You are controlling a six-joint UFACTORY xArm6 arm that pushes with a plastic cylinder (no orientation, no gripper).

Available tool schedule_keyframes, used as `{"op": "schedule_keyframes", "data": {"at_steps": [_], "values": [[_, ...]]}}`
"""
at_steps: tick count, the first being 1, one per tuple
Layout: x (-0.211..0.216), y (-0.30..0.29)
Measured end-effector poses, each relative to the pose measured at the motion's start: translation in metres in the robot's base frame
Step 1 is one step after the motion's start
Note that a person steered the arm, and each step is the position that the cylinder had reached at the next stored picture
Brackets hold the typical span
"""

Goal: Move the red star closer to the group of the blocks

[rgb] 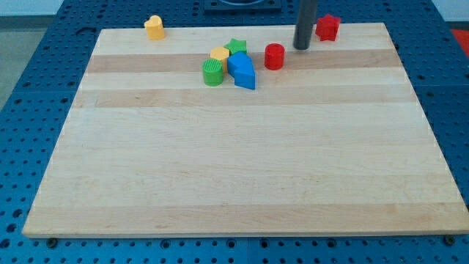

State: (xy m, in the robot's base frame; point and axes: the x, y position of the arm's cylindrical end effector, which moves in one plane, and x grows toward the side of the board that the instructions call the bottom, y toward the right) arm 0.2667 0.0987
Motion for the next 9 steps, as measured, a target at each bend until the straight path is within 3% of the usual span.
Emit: {"op": "schedule_keyframes", "data": {"at_steps": [2, 3, 4, 5, 6, 7, 8, 9], "values": [[0.046, -0.026], [0.046, 0.013], [0.046, 0.090], [0.031, 0.149], [-0.036, 0.156], [-0.074, 0.160], [-0.075, 0.159], [-0.075, 0.123]]}}
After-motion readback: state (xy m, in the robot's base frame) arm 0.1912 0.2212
